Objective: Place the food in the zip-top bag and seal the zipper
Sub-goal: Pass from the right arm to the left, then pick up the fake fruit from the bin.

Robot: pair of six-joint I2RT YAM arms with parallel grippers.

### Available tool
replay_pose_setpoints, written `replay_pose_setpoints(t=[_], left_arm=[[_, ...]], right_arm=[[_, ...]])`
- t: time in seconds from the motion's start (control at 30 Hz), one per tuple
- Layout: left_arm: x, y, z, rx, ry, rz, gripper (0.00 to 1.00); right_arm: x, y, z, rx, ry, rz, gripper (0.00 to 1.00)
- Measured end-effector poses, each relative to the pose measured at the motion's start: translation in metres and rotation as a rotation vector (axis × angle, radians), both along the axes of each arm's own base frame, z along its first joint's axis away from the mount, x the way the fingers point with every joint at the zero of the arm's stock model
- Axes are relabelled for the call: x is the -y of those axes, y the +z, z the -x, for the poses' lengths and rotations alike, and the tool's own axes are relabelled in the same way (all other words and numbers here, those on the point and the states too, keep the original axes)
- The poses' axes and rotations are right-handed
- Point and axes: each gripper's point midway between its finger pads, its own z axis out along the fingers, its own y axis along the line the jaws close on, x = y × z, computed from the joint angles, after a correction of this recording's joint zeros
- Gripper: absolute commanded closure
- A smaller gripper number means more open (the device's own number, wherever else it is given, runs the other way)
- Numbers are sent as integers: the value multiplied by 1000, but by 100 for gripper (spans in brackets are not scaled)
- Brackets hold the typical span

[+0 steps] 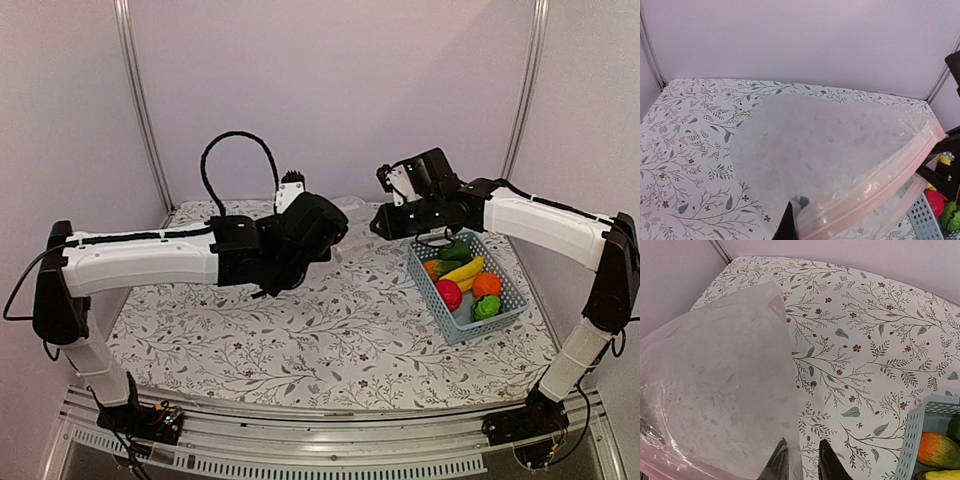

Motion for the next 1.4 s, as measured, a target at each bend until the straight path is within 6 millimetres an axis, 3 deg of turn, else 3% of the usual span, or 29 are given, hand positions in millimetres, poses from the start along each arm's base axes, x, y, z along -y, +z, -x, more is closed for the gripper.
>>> replay_pose_setpoints(t=[0.17,0.33,0.4,0.47,0.63,0.77,0.83,1.0,1.13,1.4], left_arm=[[-4,15,-2,27,-21,46,100],[-20,8,-21,-18,-4,36,100],[-27,6,-27,-30,8,23,100],[-33,5,-30,-39,16,7,100],[-49,1,-22,-56,-2,-41,100],[-74,12,-2,-53,-33,-74,100],[-88,29,12,-43,-63,-79,100],[-99,57,42,-60,-195,-56,100],[-85,36,53,-144,-295,-103,100],[-7,-33,54,-327,-437,-221,100]], right_arm=[[-10,8,6,17,119,-14,54],[-32,52,29,54,409,-123,30],[-33,73,43,82,519,-175,27],[-23,85,53,102,573,-195,26],[32,99,65,172,575,-184,26],[81,88,70,176,505,-144,28],[99,75,75,160,471,-102,32],[135,30,90,79,402,45,39],[167,-3,100,-3,336,130,41],[199,-48,98,-109,277,216,43]])
